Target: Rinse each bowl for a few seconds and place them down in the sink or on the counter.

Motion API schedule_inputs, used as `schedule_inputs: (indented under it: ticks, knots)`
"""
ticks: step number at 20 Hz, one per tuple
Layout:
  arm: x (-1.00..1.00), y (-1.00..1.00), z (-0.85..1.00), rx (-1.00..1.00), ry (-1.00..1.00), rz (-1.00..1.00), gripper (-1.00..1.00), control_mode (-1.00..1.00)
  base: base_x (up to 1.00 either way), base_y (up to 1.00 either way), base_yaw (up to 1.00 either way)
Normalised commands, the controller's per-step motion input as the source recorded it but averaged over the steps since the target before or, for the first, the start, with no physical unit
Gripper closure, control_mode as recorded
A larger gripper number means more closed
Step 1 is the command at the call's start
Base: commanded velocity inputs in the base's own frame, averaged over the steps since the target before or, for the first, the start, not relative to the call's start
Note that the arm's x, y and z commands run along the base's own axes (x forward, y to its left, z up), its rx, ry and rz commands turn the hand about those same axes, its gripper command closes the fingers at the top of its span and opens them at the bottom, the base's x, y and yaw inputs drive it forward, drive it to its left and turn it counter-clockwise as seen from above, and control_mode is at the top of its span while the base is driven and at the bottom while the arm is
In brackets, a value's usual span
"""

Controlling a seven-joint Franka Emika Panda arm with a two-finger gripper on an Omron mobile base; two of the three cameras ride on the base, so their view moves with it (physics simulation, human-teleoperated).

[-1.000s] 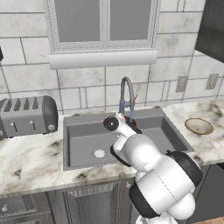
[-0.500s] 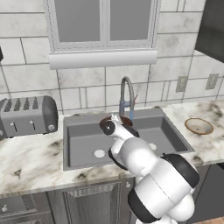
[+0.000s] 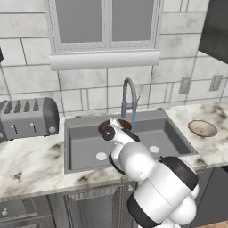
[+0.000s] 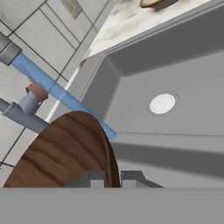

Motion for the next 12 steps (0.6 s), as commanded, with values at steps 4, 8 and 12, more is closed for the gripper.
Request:
schedule_inputs:
  ticks: [4, 8, 12]
  knots:
    - [0.08, 0.01, -0.02, 0.02, 0.10, 0.01, 1.00, -1.00, 0.00, 0.00, 0.00]
    - [0.10, 0.15, 0.00, 0.02, 0.12, 0.00, 1.00, -1.00, 0.00, 0.00, 0.00]
    - [0.08, 0.21, 0.00, 0.02, 0.09, 0.00, 1.00, -1.00, 0.00, 0.00, 0.00]
